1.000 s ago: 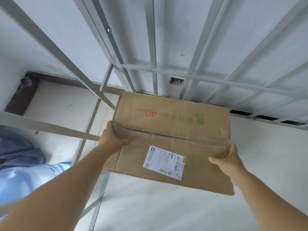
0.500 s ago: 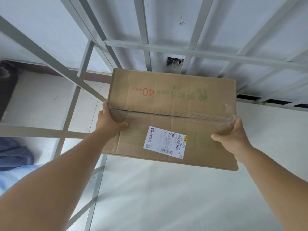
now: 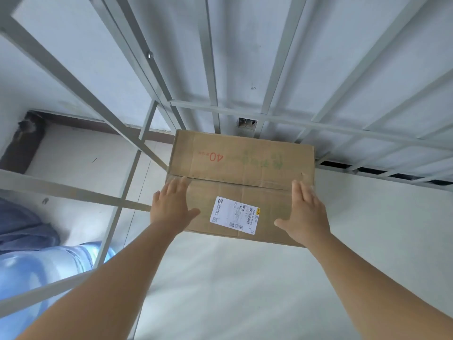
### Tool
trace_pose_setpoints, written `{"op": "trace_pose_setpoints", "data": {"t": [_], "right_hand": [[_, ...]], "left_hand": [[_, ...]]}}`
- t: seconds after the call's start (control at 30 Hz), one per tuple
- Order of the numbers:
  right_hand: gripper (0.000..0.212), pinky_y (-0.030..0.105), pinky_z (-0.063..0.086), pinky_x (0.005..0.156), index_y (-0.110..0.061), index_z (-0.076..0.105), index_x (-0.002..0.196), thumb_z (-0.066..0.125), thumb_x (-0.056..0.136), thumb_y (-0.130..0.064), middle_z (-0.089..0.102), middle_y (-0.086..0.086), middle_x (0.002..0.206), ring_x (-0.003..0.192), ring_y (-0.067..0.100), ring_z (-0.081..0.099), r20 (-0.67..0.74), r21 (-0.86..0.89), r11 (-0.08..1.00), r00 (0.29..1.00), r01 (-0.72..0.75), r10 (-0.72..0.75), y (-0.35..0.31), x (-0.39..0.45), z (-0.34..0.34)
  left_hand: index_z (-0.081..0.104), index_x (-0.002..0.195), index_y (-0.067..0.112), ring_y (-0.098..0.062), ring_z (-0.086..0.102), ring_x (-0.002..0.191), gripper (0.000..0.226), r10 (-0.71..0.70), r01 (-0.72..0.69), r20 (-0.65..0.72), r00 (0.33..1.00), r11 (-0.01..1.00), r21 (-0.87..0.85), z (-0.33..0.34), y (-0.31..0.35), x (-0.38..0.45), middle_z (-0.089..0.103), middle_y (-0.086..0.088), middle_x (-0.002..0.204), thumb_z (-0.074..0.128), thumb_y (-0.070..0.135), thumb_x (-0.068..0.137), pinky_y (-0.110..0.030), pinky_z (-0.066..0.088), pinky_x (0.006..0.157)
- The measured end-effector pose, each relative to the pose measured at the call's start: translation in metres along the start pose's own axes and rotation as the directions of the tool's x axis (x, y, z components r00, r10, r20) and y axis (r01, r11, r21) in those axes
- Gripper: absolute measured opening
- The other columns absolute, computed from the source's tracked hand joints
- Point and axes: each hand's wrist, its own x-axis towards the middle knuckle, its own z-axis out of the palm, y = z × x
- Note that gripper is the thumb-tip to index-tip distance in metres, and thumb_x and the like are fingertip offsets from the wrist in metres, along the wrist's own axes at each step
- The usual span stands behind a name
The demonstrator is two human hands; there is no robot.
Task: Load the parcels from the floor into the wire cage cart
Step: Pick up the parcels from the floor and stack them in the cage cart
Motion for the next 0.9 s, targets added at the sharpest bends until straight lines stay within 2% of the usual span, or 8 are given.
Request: {"op": "trace_pose_setpoints", "data": {"t": [0.07, 0.13, 0.4, 0.5, 0.67, 0.9], "right_hand": [[0.111, 0.039, 0.01, 0.121, -0.019, -0.009, 0.155, 0.069, 0.082, -0.048, -0.008, -0.001, 0.163, 0.15, 0.023, -0.001, 0.003, -0.031, 0.998, 0.998, 0.055, -0.055, -0.013, -0.022, -0.02], [0.111, 0.04, 0.01, 0.121, -0.02, -0.009, 0.155, 0.07, 0.082, -0.048, -0.008, -0.001, 0.163, 0.151, 0.022, -0.002, -0.013, -0.048, 0.994, 0.995, 0.094, -0.095, -0.025, -0.046, -0.039], [0.106, 0.036, 0.003, 0.121, -0.019, -0.01, 0.155, 0.066, 0.086, -0.046, -0.01, -0.003, 0.163, 0.15, 0.018, -0.008, -0.095, -0.135, 0.963, 0.964, 0.234, -0.247, -0.064, -0.16, -0.113], [0.104, 0.036, 0.002, 0.121, -0.019, -0.009, 0.155, 0.065, 0.087, -0.045, -0.009, -0.003, 0.163, 0.15, 0.019, -0.007, -0.149, -0.16, 0.949, 0.944, 0.27, -0.294, -0.073, -0.202, -0.134], [0.102, 0.036, 0.004, 0.121, -0.018, -0.008, 0.155, 0.063, 0.088, -0.048, -0.005, -0.002, 0.163, 0.151, 0.02, -0.004, -0.215, -0.222, 0.902, 0.884, 0.369, -0.415, -0.095, -0.265, -0.154], [0.1, 0.037, -0.001, 0.121, -0.018, -0.011, 0.155, 0.06, 0.09, -0.047, -0.008, -0.001, 0.163, 0.15, 0.02, -0.008, -0.168, -0.273, 0.766, 0.755, 0.582, -0.634, -0.134, -0.348, -0.167]], "left_hand": [[0.022, 0.15, 0.025, -0.022, 0.032, 0.139, 0.082, 0.063, -0.063, -0.024, 0.998, 0.998, -0.018, -0.021, 0.004, -0.025, 0.038, 0.0, 0.149, 0.063, 0.05, 0.083, -0.039, 0.024, 0.115], [0.023, 0.149, 0.025, -0.022, 0.034, 0.138, 0.08, 0.098, -0.099, -0.046, 0.994, 0.995, -0.031, -0.042, 0.007, -0.052, 0.04, 0.0, 0.147, 0.062, 0.049, 0.084, -0.037, 0.025, 0.115], [0.022, 0.148, 0.021, -0.019, 0.024, 0.142, 0.077, 0.152, -0.156, -0.186, 0.971, 0.988, -0.003, -0.136, 0.01, -0.161, 0.027, 0.001, 0.154, 0.062, 0.046, 0.087, -0.035, 0.019, 0.115], [0.016, 0.151, 0.018, -0.019, 0.018, 0.146, 0.083, 0.148, -0.15, -0.237, 0.96, 0.989, 0.009, -0.163, 0.005, -0.204, 0.021, 0.0, 0.158, 0.06, 0.049, 0.087, -0.035, 0.016, 0.118], [0.011, 0.153, 0.02, -0.018, 0.015, 0.146, 0.085, 0.079, -0.095, -0.338, 0.938, 0.995, -0.032, -0.196, -0.009, -0.281, 0.019, 0.001, 0.159, 0.057, 0.051, 0.088, -0.033, 0.015, 0.118], [0.013, 0.153, 0.018, -0.019, 0.018, 0.145, 0.085, -0.12, 0.079, -0.476, 0.871, 0.991, -0.105, -0.22, -0.031, -0.402, 0.02, 0.001, 0.158, 0.057, 0.05, 0.089, -0.036, 0.013, 0.118]]}}
